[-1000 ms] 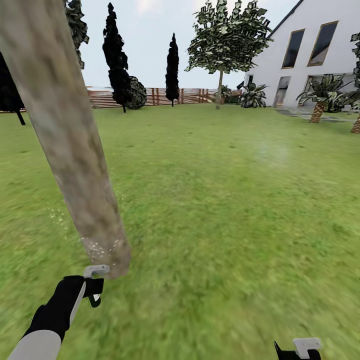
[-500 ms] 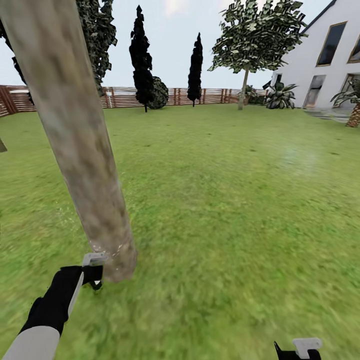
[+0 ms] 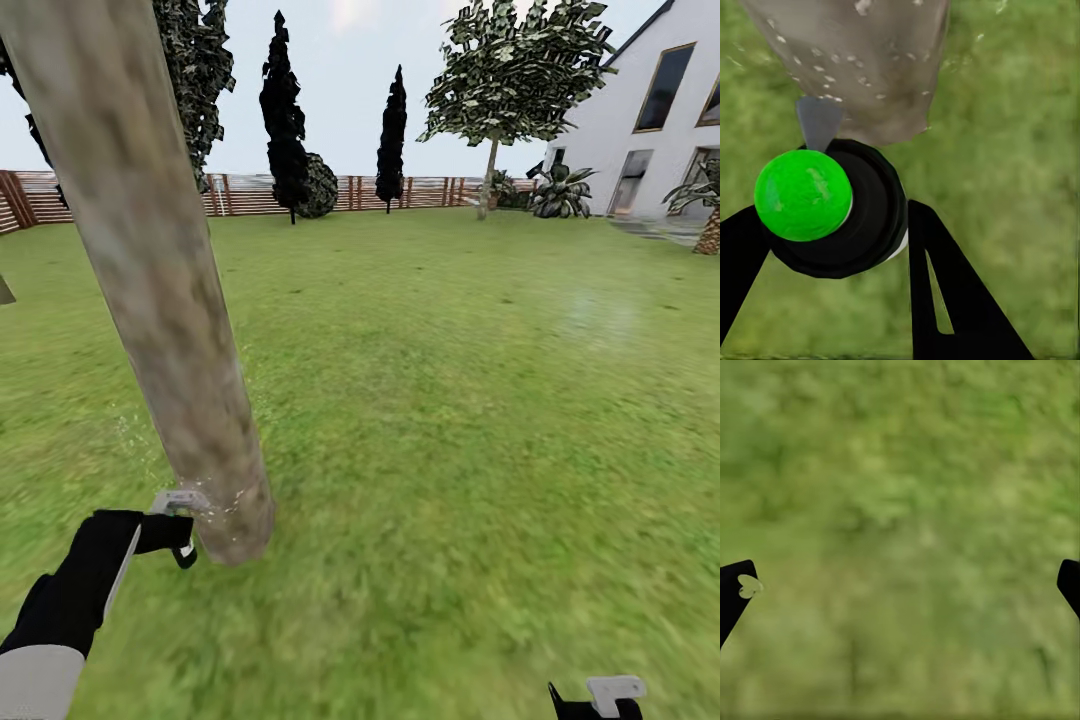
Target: In the garden, pick up the pesticide atomizer on the floor and spray pesticide onto both trees until each tree trunk is fully covered.
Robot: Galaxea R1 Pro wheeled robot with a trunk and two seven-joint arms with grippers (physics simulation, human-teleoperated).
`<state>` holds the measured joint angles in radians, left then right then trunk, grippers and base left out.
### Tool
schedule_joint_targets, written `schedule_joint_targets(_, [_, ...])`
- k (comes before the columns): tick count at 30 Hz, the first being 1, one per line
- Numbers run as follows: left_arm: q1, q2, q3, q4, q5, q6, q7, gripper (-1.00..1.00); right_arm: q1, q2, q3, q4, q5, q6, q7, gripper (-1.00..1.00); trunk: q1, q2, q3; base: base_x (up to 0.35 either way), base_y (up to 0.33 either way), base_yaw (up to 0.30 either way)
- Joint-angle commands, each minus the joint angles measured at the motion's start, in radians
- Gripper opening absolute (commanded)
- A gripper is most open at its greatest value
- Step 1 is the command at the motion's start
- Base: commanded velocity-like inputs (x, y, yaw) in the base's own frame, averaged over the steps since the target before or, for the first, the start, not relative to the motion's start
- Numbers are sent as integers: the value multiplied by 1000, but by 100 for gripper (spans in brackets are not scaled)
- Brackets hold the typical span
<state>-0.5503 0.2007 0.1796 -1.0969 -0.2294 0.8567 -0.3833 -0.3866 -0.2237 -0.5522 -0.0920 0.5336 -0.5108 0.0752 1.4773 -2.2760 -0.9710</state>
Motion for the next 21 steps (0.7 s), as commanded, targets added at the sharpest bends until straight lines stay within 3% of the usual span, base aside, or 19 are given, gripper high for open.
schedule_joint_targets(1, [-8,1,0,-25,1,38,-1,-100,0,0,0,0,0,0,0,100,0,0,0,0,-51,0])
schedule_joint_targets(3, [-20,21,0,-86,3,104,-2,-100,0,0,0,-1,-1,0,0,100,0,0,0,0,-190,0])
schedule_joint_targets(5, [-17,32,2,-100,5,117,-1,-100,0,0,0,-1,-1,0,0,100,0,0,0,0,-264,0])
schedule_joint_targets(12, [-15,34,11,-114,4,120,1,-100,0,0,0,-1,-1,0,-2,100,0,0,0,-79,-273,28])
schedule_joint_targets(21, [-20,28,14,-136,7,120,2,-100,0,0,0,-1,-1,0,-2,100,0,0,0,-34,-272,265])
